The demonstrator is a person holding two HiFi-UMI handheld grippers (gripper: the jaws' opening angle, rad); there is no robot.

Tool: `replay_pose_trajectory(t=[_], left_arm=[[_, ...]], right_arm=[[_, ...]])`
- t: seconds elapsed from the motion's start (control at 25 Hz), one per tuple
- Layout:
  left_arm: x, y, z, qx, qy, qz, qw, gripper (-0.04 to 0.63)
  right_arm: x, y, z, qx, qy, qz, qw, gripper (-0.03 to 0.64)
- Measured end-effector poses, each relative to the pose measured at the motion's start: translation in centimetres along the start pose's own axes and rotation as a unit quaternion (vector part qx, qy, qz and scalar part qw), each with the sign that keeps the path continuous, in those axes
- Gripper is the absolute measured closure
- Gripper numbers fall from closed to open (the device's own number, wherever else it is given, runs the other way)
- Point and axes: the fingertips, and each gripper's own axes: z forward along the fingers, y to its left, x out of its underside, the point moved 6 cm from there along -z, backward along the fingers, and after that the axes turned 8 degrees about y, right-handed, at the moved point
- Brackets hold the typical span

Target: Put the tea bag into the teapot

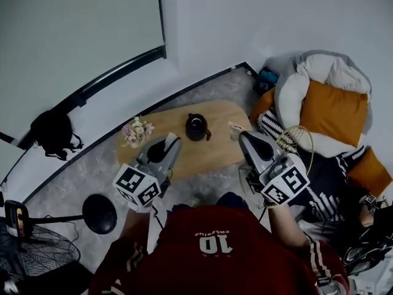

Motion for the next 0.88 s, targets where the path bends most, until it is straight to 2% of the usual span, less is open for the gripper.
replay_pose_trajectory(t=[0.52, 0.88], left_arm=[[1.7, 0.5, 1.7, 0.004, 0.014, -0.003, 0.9999, 0.549], [3.4, 1.6, 4.3, -0.012, 0.046, 0.044, 0.9979, 0.549]], right_arm=[[1.3, -1.5, -0.2, 0.01, 0.008, 0.006, 1.0, 0.615], [3.2, -3.0, 0.7, 0.009, 0.011, 0.016, 1.0, 0.615]])
